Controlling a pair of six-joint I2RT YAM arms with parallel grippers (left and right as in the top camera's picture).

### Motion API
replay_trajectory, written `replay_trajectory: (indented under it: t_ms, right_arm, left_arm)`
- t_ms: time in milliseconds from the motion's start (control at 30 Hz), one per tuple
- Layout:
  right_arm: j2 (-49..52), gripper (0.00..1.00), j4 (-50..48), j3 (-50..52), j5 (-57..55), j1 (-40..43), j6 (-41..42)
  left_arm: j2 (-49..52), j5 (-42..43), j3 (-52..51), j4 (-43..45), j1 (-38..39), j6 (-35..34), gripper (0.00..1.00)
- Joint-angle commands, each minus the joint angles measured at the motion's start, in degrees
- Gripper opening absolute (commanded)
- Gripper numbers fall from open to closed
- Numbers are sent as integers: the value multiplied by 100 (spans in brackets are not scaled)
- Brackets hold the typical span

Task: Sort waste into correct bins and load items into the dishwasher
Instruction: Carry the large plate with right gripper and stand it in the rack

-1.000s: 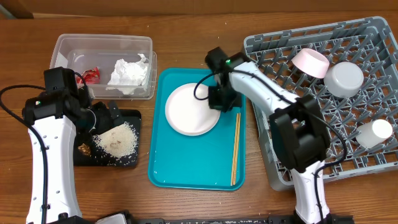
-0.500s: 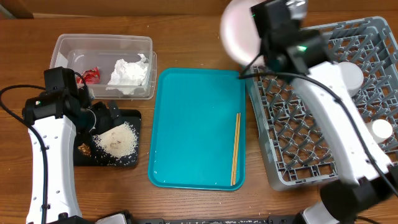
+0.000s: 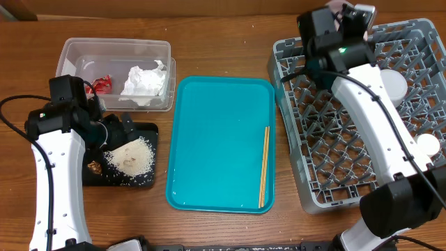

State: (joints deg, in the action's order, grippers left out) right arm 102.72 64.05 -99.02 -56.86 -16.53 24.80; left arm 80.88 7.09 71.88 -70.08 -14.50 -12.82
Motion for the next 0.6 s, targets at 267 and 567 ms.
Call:
replay_trajectory:
  t_ms: [267,567]
  right_arm:
    - [-4,4,-197,905,632,15,463]
    - [-223,25,175,748,1364,-85,566]
  left_arm:
    - [-22,-2,66,7,-11,168,100]
    - [-22,-2,66,7,-11,168,100]
